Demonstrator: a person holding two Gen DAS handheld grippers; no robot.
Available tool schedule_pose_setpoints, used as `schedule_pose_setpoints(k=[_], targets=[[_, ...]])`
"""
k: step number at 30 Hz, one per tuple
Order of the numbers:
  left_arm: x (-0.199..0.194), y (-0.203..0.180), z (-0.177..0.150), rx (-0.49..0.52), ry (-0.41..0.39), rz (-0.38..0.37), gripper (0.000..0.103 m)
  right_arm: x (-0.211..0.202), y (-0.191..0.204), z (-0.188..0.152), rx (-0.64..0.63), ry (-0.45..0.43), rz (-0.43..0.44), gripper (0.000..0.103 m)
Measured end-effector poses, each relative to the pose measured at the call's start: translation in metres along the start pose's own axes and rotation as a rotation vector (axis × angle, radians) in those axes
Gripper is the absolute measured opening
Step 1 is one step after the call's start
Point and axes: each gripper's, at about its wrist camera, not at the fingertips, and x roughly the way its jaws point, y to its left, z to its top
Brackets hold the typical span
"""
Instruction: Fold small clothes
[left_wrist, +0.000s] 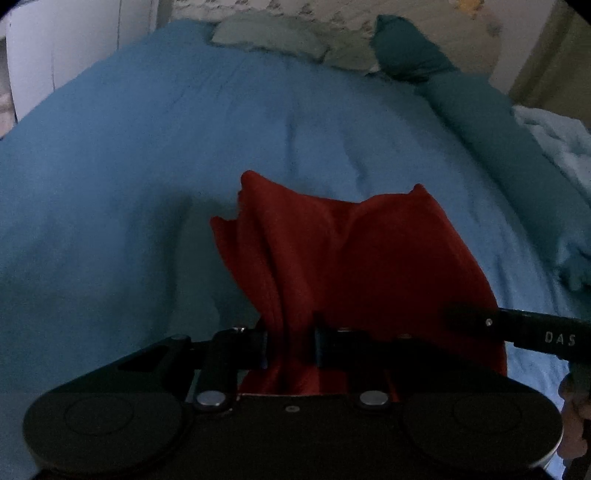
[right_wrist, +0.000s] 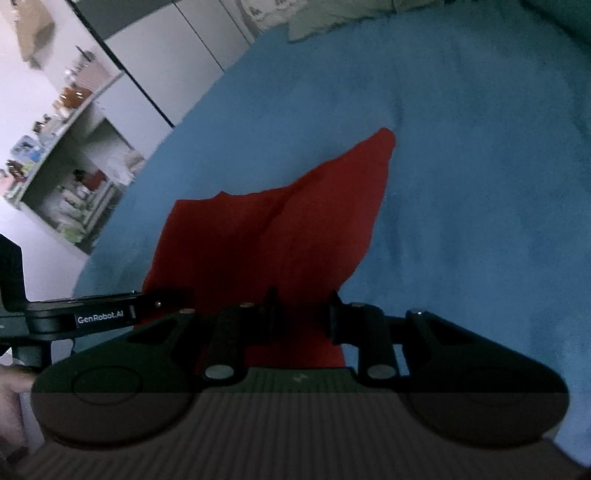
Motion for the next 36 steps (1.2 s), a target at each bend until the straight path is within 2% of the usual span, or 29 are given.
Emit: schedule_pose_setpoints(k=[4,8,12,14,16,19,21,22,23,24,25,26,30,36], targets=[[-0.039,-0.035,-0.033,-0.001,0.004,-0.026,0.023,-0.063,-0.003,-0.023,-0.005,-0.001,-0.019,0.039],[-0.046,-0.068,-0.079,0.003,0.034,-0.019,0.023,-0.105,-0.012,-0.064,-0.013,0.028,-0.064,0.040],[-0.020,-0.090,-0.125,0.009,0.063,0.007,0.023,-0.109,-0.041,-0.114,0.011,0.053,-0.118,0.040],[-0.011,-0.097,-0.140,0.021,0.067,0.056,0.023,-0.102,-0.057,-0.136,0.029,0.059,-0.144,0.040],[-0.010,-0.101,-0.146,0.034,0.042,0.085,0.023,-0.095,-0.068,-0.151,0.039,0.040,-0.165,0.041],[-0.011,-0.112,-0.148,0.048,0.028,0.106,0.026,-0.092,-0.075,-0.156,0.056,0.023,-0.152,0.044],[-0.013,-0.118,-0.147,0.074,0.013,0.143,0.035,-0.094,-0.072,-0.152,0.032,0.033,-0.149,0.050],[-0.016,-0.119,-0.145,0.083,0.001,0.160,0.045,-0.097,-0.070,-0.149,0.014,0.038,-0.157,0.058],[-0.022,-0.119,-0.144,0.087,-0.019,0.165,0.052,-0.105,-0.073,-0.151,0.001,0.039,-0.162,0.075],[-0.028,-0.118,-0.144,0.089,-0.041,0.167,0.068,-0.108,-0.071,-0.148,-0.012,0.026,-0.167,0.084],[-0.032,-0.116,-0.142,0.091,-0.059,0.173,0.078,-0.116,-0.069,-0.145,-0.028,-0.004,-0.174,0.098],[-0.036,-0.113,-0.140,0.095,-0.076,0.187,0.079,-0.121,-0.067,-0.142,-0.042,-0.028,-0.182,0.101],[-0.034,-0.089,-0.145,0.095,-0.099,0.205,0.079,-0.124,-0.065,-0.137,-0.068,-0.055,-0.231,0.101],[-0.006,-0.059,-0.171,0.144,-0.112,0.184,0.079,-0.106,-0.089,-0.153,-0.095,-0.121,-0.307,0.101]])
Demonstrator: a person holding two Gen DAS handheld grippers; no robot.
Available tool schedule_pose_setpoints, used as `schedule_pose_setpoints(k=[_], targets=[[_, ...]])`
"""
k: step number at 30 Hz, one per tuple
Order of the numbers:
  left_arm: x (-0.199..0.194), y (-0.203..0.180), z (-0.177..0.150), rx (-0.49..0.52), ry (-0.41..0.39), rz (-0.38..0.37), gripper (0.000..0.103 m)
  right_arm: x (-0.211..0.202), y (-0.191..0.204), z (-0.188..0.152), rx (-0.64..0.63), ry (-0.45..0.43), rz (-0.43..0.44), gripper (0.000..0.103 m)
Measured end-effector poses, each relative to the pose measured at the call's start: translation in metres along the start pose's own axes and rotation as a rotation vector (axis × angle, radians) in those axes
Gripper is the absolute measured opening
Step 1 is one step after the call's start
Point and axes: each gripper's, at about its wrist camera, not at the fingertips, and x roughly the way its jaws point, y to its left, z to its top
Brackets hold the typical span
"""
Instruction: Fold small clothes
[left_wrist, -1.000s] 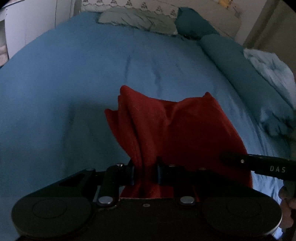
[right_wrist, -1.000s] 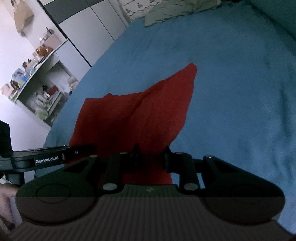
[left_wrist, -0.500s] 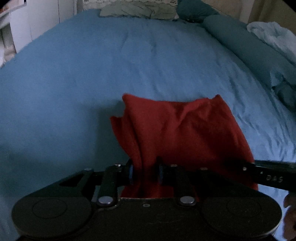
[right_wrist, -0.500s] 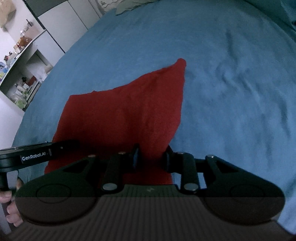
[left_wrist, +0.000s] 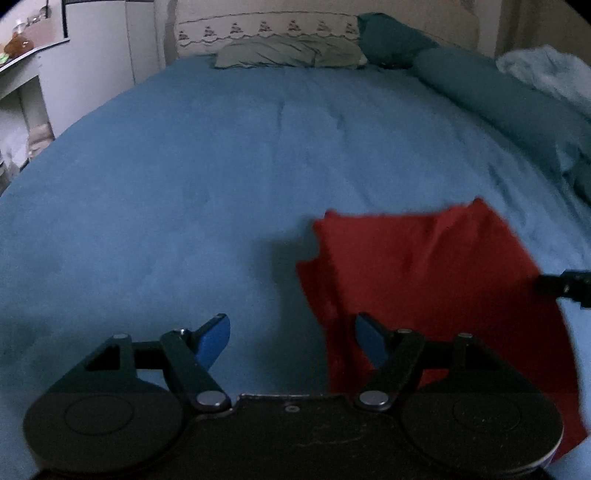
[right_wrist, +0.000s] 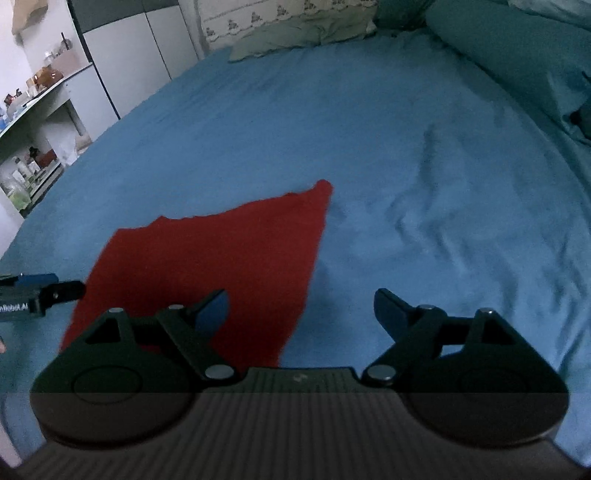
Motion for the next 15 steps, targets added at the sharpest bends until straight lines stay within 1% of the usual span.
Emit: schedule_pose_setpoints(k=[1,2,4,6,8,9,11,12,13,15], targets=[[0.006,0.001,-0.006,0.007,-0.009,-0.006,0.080,0.006,-0.004,-0.005,-0.006,0.003,-0.010,0.101],[0.008,0.001,-0.011,0.007,-0.025,-0.014,0.080,0.013,-0.010,-0.010,0.008,0.009,0.004,0.101],[0.010,0.007,-0.018,0.005,-0.062,-0.022,0.081,0.021,-0.021,-0.018,0.044,-0.009,0.032,0.102],[0.007,0.013,-0.020,-0.008,-0.078,-0.027,0.081,0.021,-0.020,-0.022,0.016,-0.038,0.028,0.103],[-0.002,0.014,-0.019,-0.030,-0.086,-0.010,0.078,0.017,-0.019,-0.023,0.015,-0.051,0.025,0.103],[-0.012,0.014,-0.020,-0.041,-0.092,0.000,0.077,0.010,-0.020,-0.023,0.037,-0.061,0.030,0.103],[-0.036,0.014,-0.023,-0.053,-0.108,-0.010,0.079,-0.014,-0.019,-0.025,0.071,-0.093,0.043,0.103],[-0.048,0.013,-0.026,-0.054,-0.107,-0.021,0.082,-0.029,-0.016,-0.029,0.076,-0.109,0.056,0.103],[-0.055,0.010,-0.029,-0.048,-0.099,-0.025,0.084,-0.040,-0.012,-0.033,0.064,-0.106,0.065,0.103],[-0.071,0.006,-0.039,-0.042,-0.081,-0.023,0.084,-0.061,0.002,-0.045,0.012,-0.086,0.030,0.103]])
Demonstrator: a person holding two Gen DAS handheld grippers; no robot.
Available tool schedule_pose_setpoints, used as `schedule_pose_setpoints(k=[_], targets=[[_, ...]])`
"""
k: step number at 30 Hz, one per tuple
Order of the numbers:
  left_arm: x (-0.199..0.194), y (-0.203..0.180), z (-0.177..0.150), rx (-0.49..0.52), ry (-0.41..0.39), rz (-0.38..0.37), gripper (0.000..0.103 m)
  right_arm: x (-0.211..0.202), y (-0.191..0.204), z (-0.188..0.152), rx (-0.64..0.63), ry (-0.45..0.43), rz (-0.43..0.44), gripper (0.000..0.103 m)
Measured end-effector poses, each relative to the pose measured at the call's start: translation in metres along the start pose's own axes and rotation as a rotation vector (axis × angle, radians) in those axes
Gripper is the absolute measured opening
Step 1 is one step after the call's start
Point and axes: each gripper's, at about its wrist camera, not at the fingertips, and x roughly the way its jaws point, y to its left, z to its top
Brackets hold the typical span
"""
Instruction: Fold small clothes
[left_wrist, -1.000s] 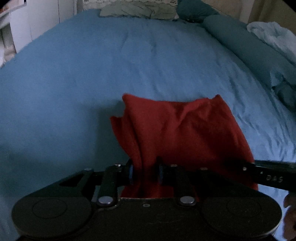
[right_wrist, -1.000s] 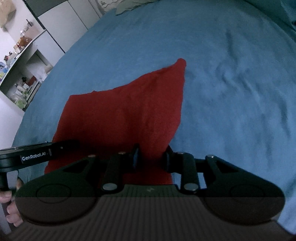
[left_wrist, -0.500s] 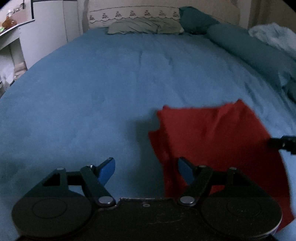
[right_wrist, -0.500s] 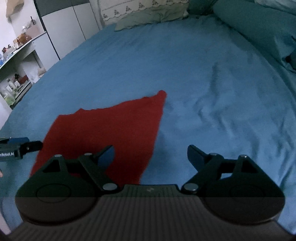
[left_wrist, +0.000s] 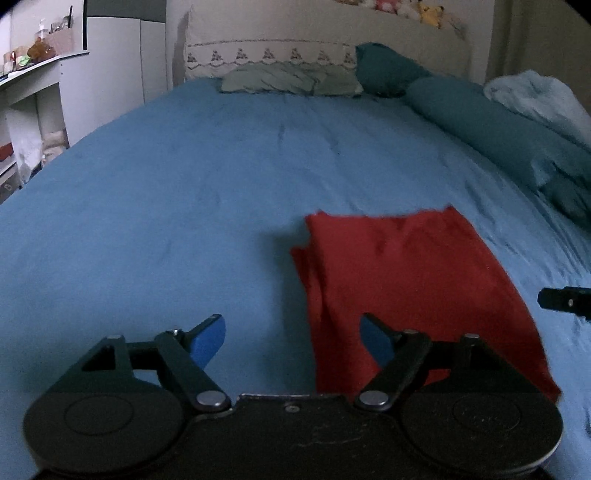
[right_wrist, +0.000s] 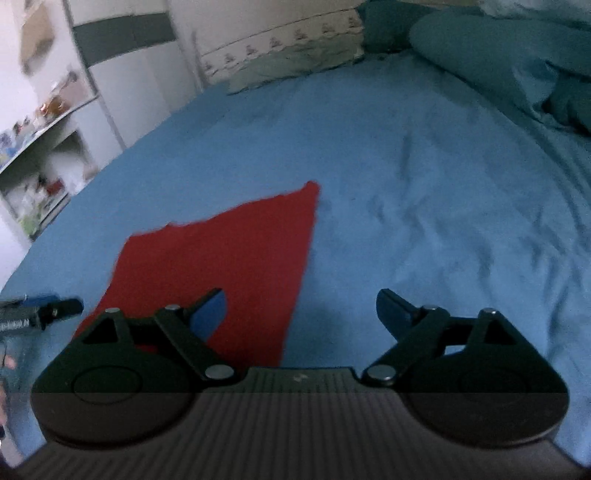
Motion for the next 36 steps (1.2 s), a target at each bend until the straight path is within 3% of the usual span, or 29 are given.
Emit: schedule_pose_setpoints(k=[4,9,11,14,19,26,31,36], targets=[[-0.044,-0.006,-0.013,-0.024,0.012,0.011,0.084,-0.051,0.021,-0.024,-0.055,-0.014,-0.030,0.103],[-0.125,-0.013,-0.009,-0.052,-0.076,0.064,0.084,-0.124,0.039,-0.023,-0.035,-0.068,-0.057,0.103],[-0.159,-0.019,-0.002,-0.045,-0.120,0.087,0.088,-0.157,0.048,-0.016,-0.013,-0.096,-0.073,0.103],[-0.205,-0.029,0.005,-0.051,-0.164,0.109,0.102,-0.202,0.060,-0.006,0.012,-0.129,-0.111,0.103],[-0.259,-0.047,0.000,-0.005,-0.216,0.121,0.103,-0.256,0.079,-0.009,-0.007,-0.129,-0.199,0.103],[-0.283,-0.055,-0.033,0.039,-0.217,0.188,0.103,-0.293,0.090,-0.043,-0.047,-0.093,-0.254,0.103],[-0.284,-0.052,-0.054,0.035,-0.175,0.183,0.103,-0.301,0.086,-0.064,-0.028,-0.066,-0.247,0.103],[-0.290,-0.053,-0.060,0.042,-0.181,0.183,0.103,-0.304,0.089,-0.071,-0.025,-0.061,-0.251,0.103]])
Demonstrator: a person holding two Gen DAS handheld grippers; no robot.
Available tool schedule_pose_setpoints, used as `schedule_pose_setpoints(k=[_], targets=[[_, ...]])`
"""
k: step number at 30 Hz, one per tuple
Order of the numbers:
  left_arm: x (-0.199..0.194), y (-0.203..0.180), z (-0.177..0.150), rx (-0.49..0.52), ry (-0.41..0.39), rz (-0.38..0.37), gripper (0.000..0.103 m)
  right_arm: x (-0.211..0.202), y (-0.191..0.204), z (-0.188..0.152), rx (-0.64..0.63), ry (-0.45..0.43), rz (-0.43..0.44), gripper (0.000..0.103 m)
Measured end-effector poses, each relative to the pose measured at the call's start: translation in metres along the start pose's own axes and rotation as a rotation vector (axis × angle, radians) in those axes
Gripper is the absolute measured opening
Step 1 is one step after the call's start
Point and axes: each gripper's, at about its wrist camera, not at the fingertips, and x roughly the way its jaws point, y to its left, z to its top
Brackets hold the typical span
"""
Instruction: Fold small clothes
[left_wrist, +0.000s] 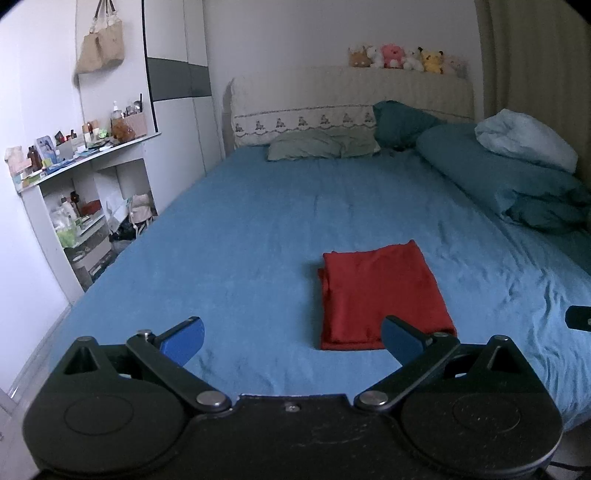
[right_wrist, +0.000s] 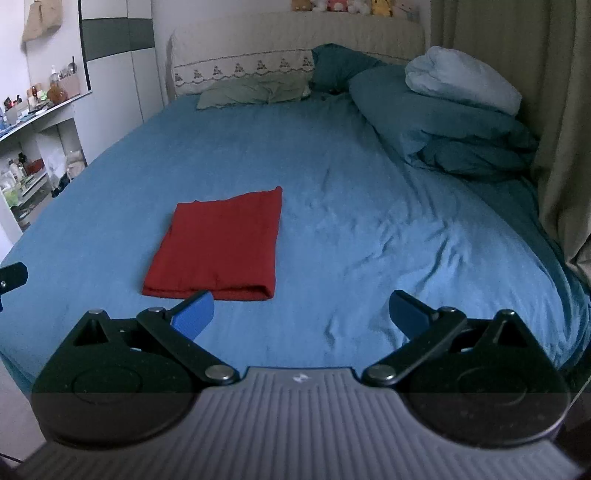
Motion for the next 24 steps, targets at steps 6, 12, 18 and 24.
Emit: schedule_pose_setpoints(k=[6,12,18,24], targets=[[-0.0052,0.0004,-0.0013,-0.001,-0.010,-0.005,0.103,-0.0038,0.0029,-0.0008,-0.007,-0.008,-0.006,0.103],[-0.0054,0.0041,-0.0019,0.003,-0.013,-0.008,0.103,-0.0046,0.0056,-0.0027,-0.009,-0.007,-0.006,0.103],[-0.0052,0.0022,-0.0021,0.002,-0.013,-0.007,0.103,-0.0051,0.0049,-0.0029,-0.008,-0.006,-0.005,0.103],[-0.0067,0.0073,-0.0005,0.013,-0.013,-0.015,0.103,-0.0048,0.0034,-0.0028,-0.008,-0.006,-0.003,0.103]])
